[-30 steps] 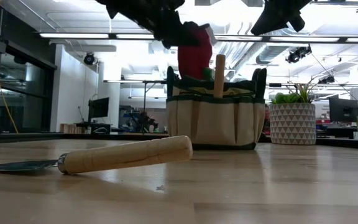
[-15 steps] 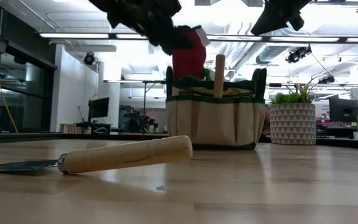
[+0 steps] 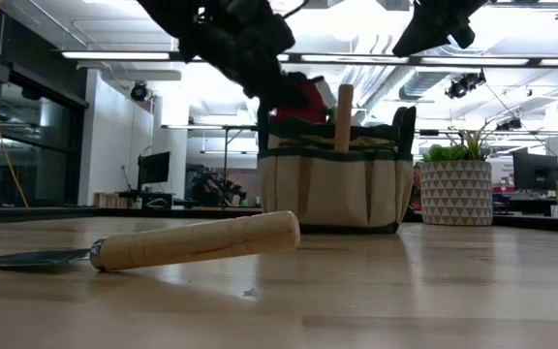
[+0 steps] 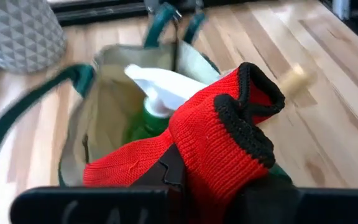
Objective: Pick & Place Garden tools in Gardening bag
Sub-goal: Put the red gloves into the gardening bag
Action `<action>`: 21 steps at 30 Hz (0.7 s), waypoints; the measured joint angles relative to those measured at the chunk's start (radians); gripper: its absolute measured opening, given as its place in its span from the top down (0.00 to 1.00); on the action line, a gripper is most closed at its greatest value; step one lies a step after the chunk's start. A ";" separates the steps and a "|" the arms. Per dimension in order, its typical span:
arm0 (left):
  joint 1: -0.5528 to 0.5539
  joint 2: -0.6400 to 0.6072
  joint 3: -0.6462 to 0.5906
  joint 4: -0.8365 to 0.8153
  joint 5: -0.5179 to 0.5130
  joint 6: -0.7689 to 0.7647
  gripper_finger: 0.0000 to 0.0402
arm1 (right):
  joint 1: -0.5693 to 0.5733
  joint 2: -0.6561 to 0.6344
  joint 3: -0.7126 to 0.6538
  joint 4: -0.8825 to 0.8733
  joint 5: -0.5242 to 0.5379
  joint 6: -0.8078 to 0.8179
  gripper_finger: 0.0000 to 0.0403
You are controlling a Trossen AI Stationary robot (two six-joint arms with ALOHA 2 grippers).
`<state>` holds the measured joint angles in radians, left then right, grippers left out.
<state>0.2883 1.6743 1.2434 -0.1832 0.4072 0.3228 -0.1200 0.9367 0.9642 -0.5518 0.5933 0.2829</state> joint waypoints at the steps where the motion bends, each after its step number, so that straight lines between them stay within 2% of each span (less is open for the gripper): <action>1: -0.001 0.007 0.001 0.017 -0.008 -0.015 0.90 | 0.000 0.000 0.000 0.000 0.000 0.000 0.85; 7: -0.001 0.016 0.002 0.018 -0.104 -0.172 0.89 | 0.000 0.000 0.000 0.000 0.000 0.000 0.85; 11: -0.001 0.017 0.002 0.031 -0.105 -0.204 0.84 | 0.000 0.000 0.000 0.000 0.000 -0.019 0.85; 14: -0.001 0.017 0.002 0.030 -0.098 -0.209 0.72 | 0.000 0.000 0.000 0.000 -0.001 -0.026 0.85; 21: -0.001 0.002 0.003 0.023 -0.077 -0.253 0.35 | 0.000 0.000 0.000 -0.029 -0.001 -0.026 0.85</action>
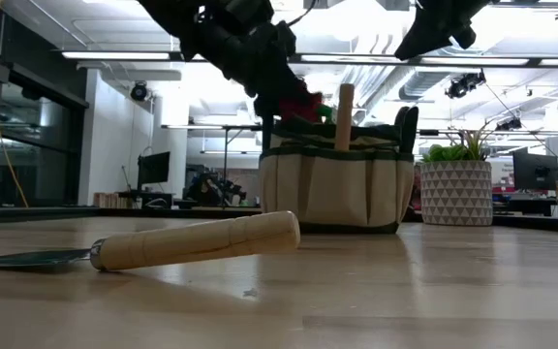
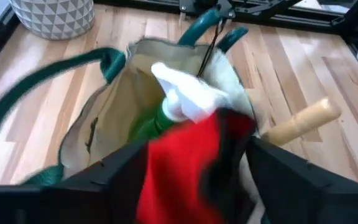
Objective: Pick & Place Garden tools in Gardening bag
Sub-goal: Put the red gloves into the gardening bag, then adjust the gardening bag
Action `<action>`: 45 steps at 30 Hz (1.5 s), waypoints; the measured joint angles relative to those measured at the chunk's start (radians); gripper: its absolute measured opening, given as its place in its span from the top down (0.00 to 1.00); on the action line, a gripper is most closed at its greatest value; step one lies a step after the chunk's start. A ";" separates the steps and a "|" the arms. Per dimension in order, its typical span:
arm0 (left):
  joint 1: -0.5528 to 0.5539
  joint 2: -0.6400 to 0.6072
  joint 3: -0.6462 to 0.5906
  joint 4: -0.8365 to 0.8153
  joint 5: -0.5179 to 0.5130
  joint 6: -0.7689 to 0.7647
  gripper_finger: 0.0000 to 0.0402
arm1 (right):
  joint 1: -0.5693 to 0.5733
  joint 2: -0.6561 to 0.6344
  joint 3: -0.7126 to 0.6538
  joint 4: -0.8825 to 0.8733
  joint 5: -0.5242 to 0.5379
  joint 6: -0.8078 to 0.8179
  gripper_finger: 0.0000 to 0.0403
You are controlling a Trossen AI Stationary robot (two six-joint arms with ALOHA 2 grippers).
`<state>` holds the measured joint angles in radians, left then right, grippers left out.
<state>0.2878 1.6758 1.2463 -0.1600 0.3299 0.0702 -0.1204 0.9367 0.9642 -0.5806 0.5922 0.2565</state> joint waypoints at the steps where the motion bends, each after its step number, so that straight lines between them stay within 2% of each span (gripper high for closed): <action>1: 0.000 -0.004 0.009 -0.013 0.000 0.000 0.31 | 0.000 0.000 0.000 -0.004 0.000 0.000 0.85; 5: 0.000 -0.012 0.087 -0.102 -0.027 0.010 0.26 | 0.000 0.000 0.000 -0.015 0.000 0.000 0.85; 10: 0.000 -0.013 0.223 -0.276 -0.094 0.063 0.32 | 0.000 0.000 0.000 -0.017 0.000 0.000 0.85; 14: 0.000 -0.013 0.268 -0.328 -0.142 0.080 0.50 | 0.000 0.000 0.000 -0.018 0.000 -0.009 0.85; 20: 0.001 -0.012 0.275 -0.363 -0.255 0.082 0.93 | 0.000 0.000 0.000 -0.019 -0.007 -0.019 0.85; 21: 0.001 -0.012 0.275 -0.373 -0.266 0.082 0.96 | 0.000 0.000 0.000 -0.019 -0.021 -0.018 0.85; 27: 0.035 -0.012 0.275 -0.449 -0.295 0.056 1.00 | 0.000 0.000 0.000 -0.030 -0.106 0.037 0.85; 32: 0.110 -0.012 0.275 -0.507 -0.277 0.037 0.98 | 0.000 0.000 0.000 -0.070 -0.125 0.092 0.85; 36: 0.185 -0.010 0.275 -0.531 -0.165 0.030 0.99 | 0.000 0.000 0.000 -0.076 -0.130 0.136 0.85; 40: 0.269 -0.002 0.275 -0.520 0.005 -0.023 0.98 | 0.000 0.000 0.000 -0.075 -0.131 0.183 0.85; 45: 0.349 0.051 0.275 -0.512 0.172 -0.100 0.83 | 0.000 0.000 0.000 -0.075 -0.131 0.229 0.85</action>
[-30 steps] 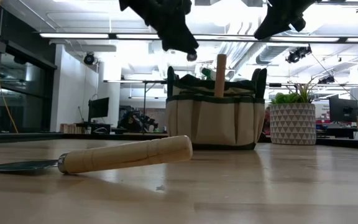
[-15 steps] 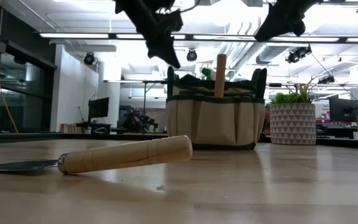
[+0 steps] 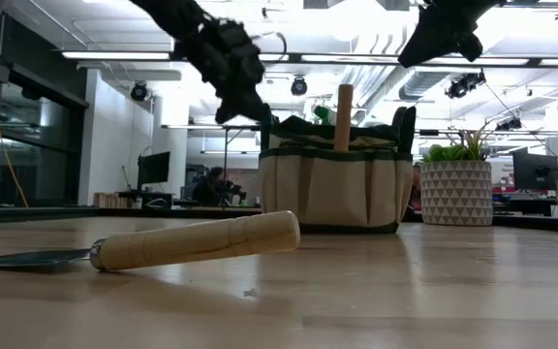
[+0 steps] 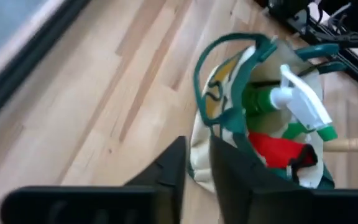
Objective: Pick & Place Garden tools in Gardening bag
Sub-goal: Adjust the gardening bag
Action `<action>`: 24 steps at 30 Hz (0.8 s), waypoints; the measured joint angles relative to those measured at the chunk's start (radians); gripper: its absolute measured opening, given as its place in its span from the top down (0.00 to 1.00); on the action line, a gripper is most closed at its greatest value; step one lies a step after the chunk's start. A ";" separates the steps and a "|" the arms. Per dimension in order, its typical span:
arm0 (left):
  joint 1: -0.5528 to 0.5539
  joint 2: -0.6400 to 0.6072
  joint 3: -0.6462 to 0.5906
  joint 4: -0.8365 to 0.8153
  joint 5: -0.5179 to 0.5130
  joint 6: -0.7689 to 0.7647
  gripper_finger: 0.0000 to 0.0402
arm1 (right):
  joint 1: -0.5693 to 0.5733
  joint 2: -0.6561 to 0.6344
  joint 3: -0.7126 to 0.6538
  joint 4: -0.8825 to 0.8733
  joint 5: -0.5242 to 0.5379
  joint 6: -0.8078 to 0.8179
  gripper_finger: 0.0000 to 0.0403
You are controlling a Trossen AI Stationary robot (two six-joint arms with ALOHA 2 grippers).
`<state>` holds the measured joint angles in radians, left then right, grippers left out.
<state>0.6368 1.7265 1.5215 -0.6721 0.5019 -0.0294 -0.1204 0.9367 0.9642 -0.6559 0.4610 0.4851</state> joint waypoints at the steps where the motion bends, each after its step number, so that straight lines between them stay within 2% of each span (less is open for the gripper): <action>1: 0.007 0.014 0.000 -0.005 0.021 -0.006 0.79 | 0.000 0.000 0.000 0.000 0.000 0.010 0.85; 4: 0.011 0.067 0.000 0.009 0.094 -0.029 0.66 | 0.000 0.000 0.000 0.000 0.000 0.028 0.85; 8: 0.011 0.119 -0.001 0.080 0.254 -0.095 0.51 | 0.000 0.000 0.000 0.000 0.000 0.064 0.85; 11: 0.010 0.137 -0.001 0.103 0.269 -0.117 0.45 | 0.000 0.000 0.000 0.000 0.000 0.092 0.85; 14: 0.011 0.151 -0.001 0.106 0.243 -0.118 0.41 | 0.000 0.000 0.000 0.000 0.000 0.118 0.85; 24: -0.011 0.192 -0.001 0.203 0.279 -0.159 0.40 | 0.000 0.000 0.000 0.005 0.000 0.131 0.85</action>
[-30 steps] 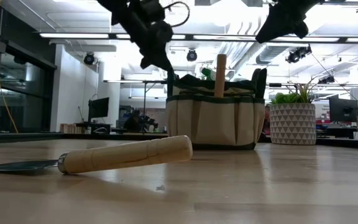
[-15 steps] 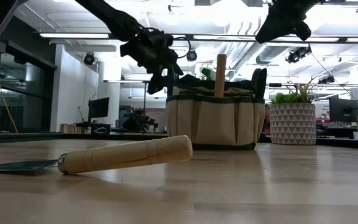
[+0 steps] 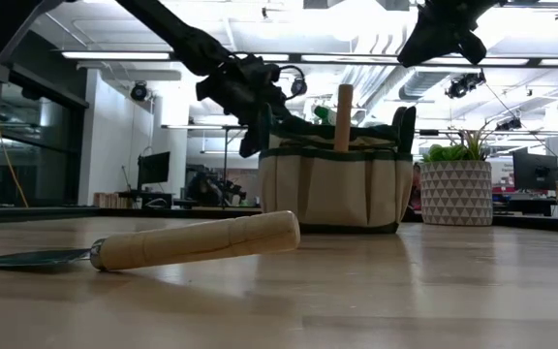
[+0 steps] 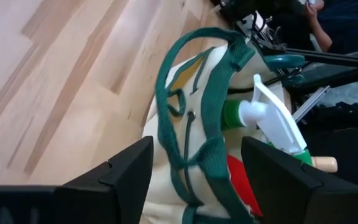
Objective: Pick & Place Garden tools in Gardening bag
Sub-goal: Adjust the gardening bag
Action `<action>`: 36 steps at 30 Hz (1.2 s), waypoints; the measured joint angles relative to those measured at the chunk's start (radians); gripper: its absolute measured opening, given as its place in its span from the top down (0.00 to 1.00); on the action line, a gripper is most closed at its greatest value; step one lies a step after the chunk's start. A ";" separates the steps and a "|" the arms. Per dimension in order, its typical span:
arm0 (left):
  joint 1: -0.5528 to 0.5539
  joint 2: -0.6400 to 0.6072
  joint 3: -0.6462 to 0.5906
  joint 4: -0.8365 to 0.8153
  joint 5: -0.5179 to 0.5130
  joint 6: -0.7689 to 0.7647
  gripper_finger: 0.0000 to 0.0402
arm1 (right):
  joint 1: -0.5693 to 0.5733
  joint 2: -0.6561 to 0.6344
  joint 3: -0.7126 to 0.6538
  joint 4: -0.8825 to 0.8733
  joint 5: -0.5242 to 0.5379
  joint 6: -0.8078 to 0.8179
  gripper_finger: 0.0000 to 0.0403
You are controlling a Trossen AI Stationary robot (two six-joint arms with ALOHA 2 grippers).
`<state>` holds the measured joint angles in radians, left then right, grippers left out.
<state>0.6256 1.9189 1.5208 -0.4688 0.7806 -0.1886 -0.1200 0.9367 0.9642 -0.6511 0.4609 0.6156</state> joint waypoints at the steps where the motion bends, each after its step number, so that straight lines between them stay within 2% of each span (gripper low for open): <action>1: -0.004 0.001 0.000 0.012 0.000 0.000 0.40 | 0.000 0.000 0.000 0.000 0.000 0.008 0.85; 7: -0.020 0.001 0.000 0.063 -0.022 0.000 0.40 | 0.000 0.000 0.000 0.000 0.000 0.021 0.85; 18: -0.020 0.001 0.000 0.055 -0.031 0.000 0.43 | 0.000 0.003 0.000 0.001 0.000 0.021 0.85; 29: -0.031 0.001 0.000 0.047 -0.066 0.000 0.69 | 0.000 0.035 0.000 0.001 -0.004 0.021 0.85; 36: -0.030 0.001 0.000 0.028 -0.095 0.014 0.85 | 0.000 0.050 0.001 0.002 -0.071 0.044 0.85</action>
<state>0.5953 1.9194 1.5208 -0.4411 0.6858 -0.1743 -0.1196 0.9867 0.9649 -0.6487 0.3902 0.6599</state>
